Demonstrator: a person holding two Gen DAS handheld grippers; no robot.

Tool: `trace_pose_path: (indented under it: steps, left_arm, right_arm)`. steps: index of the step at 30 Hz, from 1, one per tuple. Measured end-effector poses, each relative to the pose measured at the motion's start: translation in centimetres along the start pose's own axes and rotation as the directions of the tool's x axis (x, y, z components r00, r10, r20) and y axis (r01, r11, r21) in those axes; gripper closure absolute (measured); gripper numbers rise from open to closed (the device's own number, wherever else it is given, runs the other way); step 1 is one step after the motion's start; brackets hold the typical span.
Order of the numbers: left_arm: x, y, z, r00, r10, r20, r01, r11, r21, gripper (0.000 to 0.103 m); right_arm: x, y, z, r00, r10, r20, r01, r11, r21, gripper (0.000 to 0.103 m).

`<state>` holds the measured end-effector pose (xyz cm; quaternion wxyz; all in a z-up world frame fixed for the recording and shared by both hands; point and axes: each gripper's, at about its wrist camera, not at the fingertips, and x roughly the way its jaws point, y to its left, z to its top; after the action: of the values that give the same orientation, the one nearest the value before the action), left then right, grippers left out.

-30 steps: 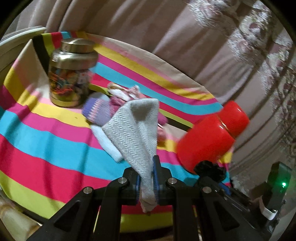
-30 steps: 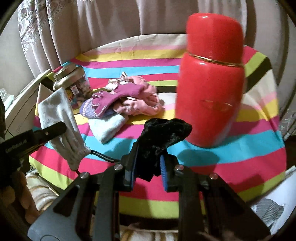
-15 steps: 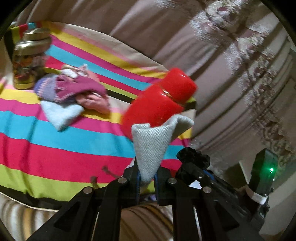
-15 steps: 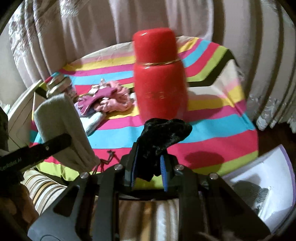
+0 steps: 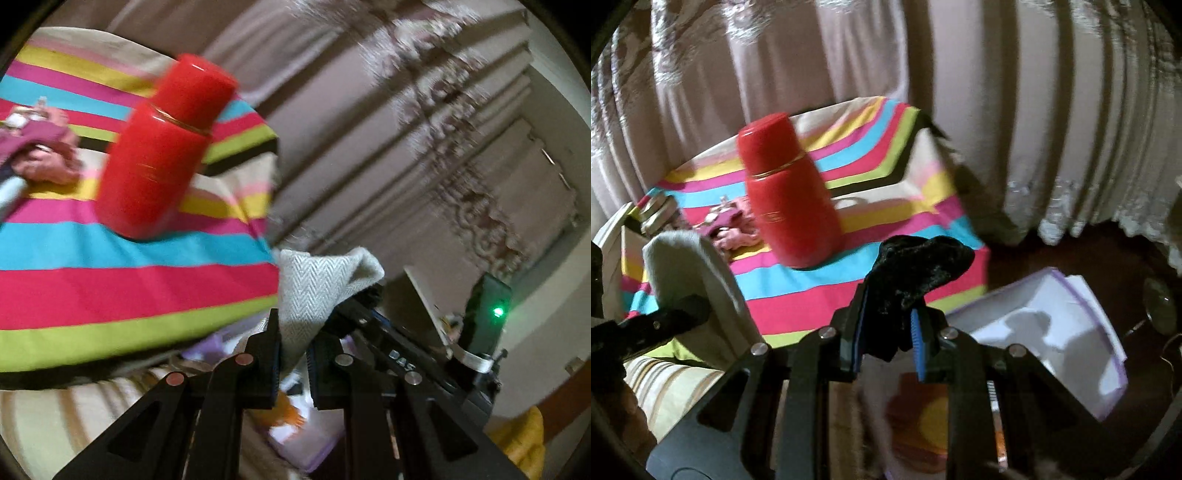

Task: Organize soft objects
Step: 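Carry the grey cloth and black item over the white box and open both tools, then move both open tools back over the clothes pile on the bed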

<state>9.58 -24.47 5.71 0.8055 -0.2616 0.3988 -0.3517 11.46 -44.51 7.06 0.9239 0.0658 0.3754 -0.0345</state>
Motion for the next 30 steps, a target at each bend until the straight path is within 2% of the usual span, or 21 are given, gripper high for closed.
trace_pose_path:
  steps: [5,7,8,9,11,13,14,17,22,26,30]
  left_arm:
    - [2.6,-2.9,-0.5,0.996,-0.064,-0.056,0.067,0.996,0.054,0.09]
    - [3.7,-4.2,-0.7,0.993,-0.076,-0.089,0.086,0.991,0.105,0.086]
    - [3.9,-4.5,-0.7,0.993,-0.069,-0.098,0.081,0.989,0.122,0.076]
    - [4.1,-4.8,-0.9,0.992,-0.068,-0.107,0.082,0.987,0.135,0.061]
    - [4.3,-4.7,-1.2,0.99,-0.065,-0.121,0.082,0.987,0.136,0.048]
    - [4.5,-4.6,-1.3,0.99,-0.053,-0.13,0.071,0.988,0.138,0.047]
    - [4.6,-4.4,-1.3,0.991,-0.035,-0.129,0.054,0.988,0.143,0.047]
    - [4.0,-4.1,-1.1,0.995,0.013,-0.103,0.004,0.986,0.164,0.047]
    - [2.1,-3.5,-0.4,0.995,0.098,-0.035,-0.086,0.966,0.245,0.047]
    - [0.8,-0.7,1.3,0.99,0.142,-0.02,-0.135,0.97,0.203,0.047]
    - [-1.1,2.7,2.9,0.975,0.222,0.005,-0.22,0.965,0.144,0.047]
  right_arm:
    - [-0.8,-3.1,-0.3,0.997,-0.074,-0.006,0.075,0.996,0.038,0.078]
    - [-1.0,-4.0,-0.4,0.995,-0.103,-0.016,0.103,0.994,0.044,0.076]
    - [-0.9,-4.5,-0.4,0.991,-0.131,-0.028,0.132,0.99,0.044,0.074]
    - [-1.0,-4.8,-0.5,0.989,-0.148,-0.032,0.149,0.988,0.049,0.071]
    - [-1.1,-5.6,-0.6,0.986,-0.163,-0.035,0.165,0.984,0.072,0.053]
    - [-0.9,-6.1,-0.8,0.986,-0.159,-0.042,0.162,0.983,0.09,0.04]
    - [-0.9,-6.2,-1.0,0.987,-0.156,-0.043,0.16,0.983,0.089,0.038]
    - [-0.9,-6.0,-1.1,0.987,-0.152,-0.052,0.155,0.985,0.076,0.037]
    - [-1.0,-4.9,-1.1,0.991,-0.124,-0.048,0.126,0.99,0.057,0.037]
    - [-1.0,-3.4,-1.0,0.996,-0.076,-0.049,0.077,0.996,0.031,0.037]
    - [-0.5,-1.0,-0.9,0.998,-0.041,-0.052,0.04,0.999,-0.024,0.037]
